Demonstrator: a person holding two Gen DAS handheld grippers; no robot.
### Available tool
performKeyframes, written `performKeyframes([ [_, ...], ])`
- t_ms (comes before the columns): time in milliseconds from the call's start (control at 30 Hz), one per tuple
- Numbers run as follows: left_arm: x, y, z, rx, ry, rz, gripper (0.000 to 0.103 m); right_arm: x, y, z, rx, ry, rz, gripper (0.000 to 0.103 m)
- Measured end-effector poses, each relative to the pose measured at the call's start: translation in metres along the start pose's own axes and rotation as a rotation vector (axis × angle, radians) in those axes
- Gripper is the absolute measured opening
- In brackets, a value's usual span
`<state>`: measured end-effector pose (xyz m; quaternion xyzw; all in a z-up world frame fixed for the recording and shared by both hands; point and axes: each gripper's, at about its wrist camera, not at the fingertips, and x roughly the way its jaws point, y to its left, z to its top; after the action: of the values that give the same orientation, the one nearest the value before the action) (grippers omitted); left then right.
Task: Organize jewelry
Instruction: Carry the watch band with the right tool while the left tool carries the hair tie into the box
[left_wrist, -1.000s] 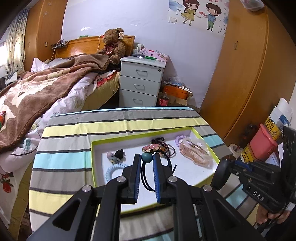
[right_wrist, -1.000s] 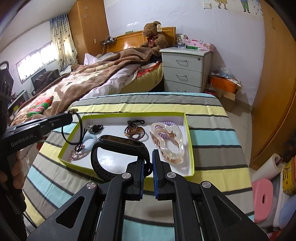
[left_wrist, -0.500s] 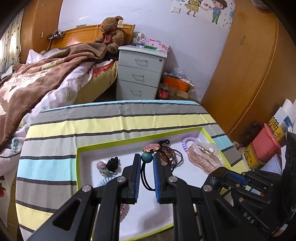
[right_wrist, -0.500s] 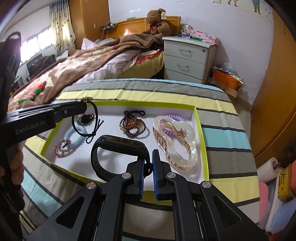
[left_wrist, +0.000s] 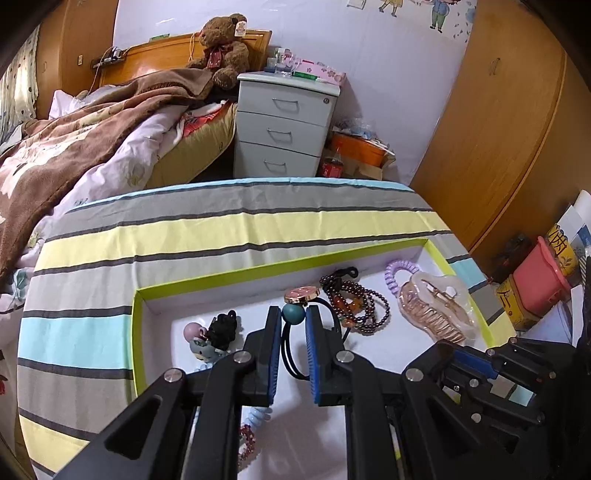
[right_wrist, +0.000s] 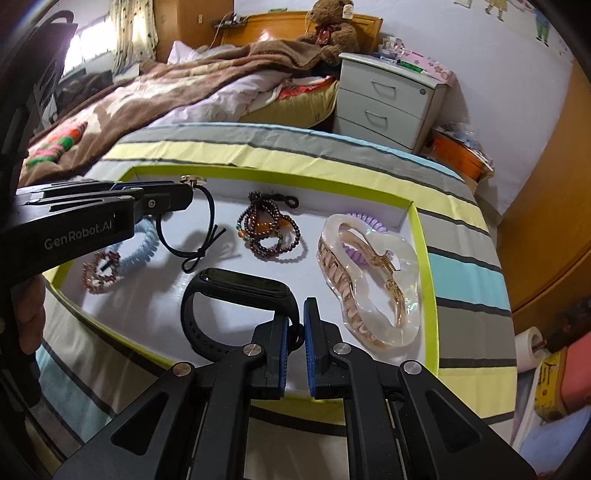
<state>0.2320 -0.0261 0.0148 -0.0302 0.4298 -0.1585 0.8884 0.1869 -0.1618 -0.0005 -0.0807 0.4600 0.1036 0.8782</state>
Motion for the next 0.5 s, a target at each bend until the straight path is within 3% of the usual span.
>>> performKeyframes([
  [500, 0.014, 0.005, -0.001, -0.025, 0.038, -0.002, 0.014, 0.012, -0.001, 0.011, -0.023, 0.059, 0.001, 0.01],
])
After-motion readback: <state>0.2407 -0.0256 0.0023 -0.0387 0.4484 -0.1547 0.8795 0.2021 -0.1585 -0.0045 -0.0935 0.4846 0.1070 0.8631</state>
